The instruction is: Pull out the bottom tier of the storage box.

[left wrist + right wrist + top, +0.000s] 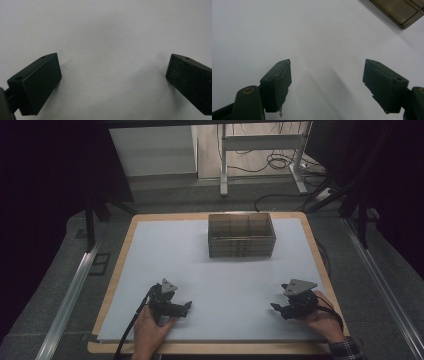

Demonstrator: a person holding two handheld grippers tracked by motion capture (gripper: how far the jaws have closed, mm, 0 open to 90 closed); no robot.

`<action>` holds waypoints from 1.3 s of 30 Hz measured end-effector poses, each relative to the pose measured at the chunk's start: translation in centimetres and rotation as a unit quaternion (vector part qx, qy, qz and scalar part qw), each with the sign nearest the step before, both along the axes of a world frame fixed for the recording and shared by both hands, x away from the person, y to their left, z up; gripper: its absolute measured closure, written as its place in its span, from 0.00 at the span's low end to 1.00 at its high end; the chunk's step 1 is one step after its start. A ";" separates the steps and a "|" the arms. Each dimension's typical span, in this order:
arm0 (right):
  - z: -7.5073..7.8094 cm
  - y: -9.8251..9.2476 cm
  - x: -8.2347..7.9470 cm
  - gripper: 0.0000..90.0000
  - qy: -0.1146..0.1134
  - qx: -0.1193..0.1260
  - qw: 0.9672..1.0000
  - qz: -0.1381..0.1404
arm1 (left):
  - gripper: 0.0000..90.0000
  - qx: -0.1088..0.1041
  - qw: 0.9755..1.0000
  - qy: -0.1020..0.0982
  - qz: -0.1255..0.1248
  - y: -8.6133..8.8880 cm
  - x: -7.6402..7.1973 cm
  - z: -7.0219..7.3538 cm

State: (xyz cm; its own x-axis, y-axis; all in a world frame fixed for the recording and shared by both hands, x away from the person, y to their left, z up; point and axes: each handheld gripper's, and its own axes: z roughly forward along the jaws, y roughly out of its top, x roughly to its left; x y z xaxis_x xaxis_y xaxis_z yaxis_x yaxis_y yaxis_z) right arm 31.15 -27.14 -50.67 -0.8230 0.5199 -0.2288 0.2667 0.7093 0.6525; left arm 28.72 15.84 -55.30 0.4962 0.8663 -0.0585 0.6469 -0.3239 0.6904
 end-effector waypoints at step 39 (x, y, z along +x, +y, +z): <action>-0.1 3.9 2.9 0.40 -0.101 -0.085 0.991 0.026 | 0.00 0.000 1.000 0.000 0.000 0.0 0.0 0.0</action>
State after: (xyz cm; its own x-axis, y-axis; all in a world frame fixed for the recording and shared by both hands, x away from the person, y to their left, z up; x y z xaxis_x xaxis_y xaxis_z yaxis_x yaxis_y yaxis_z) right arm 34.10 -23.28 -50.75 -0.7759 0.4184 -0.4722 0.1034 0.8226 0.5591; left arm 28.72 15.84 -55.30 0.4958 0.8665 -0.0587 0.6471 -0.3235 0.6904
